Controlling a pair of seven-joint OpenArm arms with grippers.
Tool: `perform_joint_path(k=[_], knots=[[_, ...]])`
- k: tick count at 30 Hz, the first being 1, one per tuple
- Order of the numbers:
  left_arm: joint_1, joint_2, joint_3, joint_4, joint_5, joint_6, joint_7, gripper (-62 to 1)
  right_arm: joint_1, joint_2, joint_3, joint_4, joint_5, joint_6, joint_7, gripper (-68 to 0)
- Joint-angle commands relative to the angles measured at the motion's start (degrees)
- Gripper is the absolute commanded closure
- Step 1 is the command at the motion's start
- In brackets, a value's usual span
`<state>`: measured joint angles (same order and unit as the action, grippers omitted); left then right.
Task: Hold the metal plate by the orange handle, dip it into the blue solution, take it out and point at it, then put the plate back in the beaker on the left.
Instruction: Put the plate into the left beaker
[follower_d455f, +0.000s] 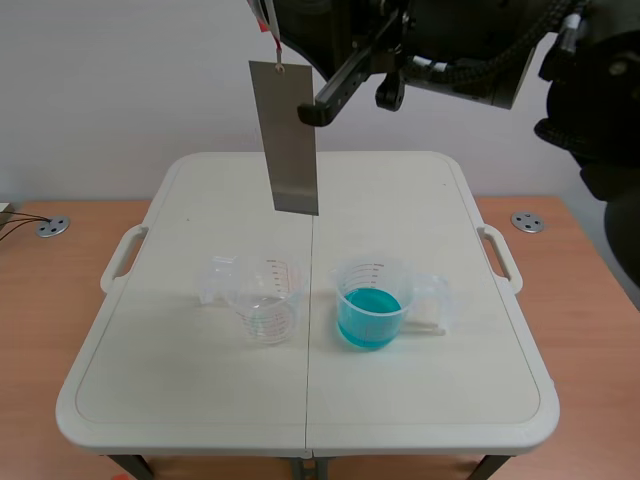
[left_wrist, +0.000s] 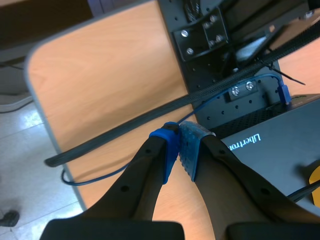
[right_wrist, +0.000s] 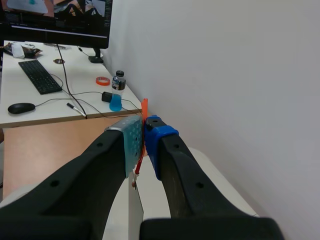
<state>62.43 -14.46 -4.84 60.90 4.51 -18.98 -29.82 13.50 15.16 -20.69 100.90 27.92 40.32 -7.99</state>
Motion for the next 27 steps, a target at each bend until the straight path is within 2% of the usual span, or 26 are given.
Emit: perform_joint_path(k=[1,7,18,27], knots=[[-0.74,-0.33,1.05,-0.33,-0.15,0.33,-0.26,-1.7,1.84,-0.48,-0.46,0.02,0.81,-0.22,0.35,-1.3],[-2.8,-0.33,3.61,-3.28,-0.17,0.42,-0.13,-1.7,2.89,-2.43,-1.79,-1.95,0.81,-0.22,0.09,-1.3],[-4.55,-0.33,3.61,-3.58,-0.2,0.22,5.09,-1.6,2.86,-6.16,-1.9,-5.68,0.59,-0.17,-1.2,-1.3],[-4.55,0.15,3.61,-3.58,-0.2,0.02,5.9,-1.6,2.89,-7.41,-1.9,-8.74,0.59,0.02,-1.16,-1.3]])
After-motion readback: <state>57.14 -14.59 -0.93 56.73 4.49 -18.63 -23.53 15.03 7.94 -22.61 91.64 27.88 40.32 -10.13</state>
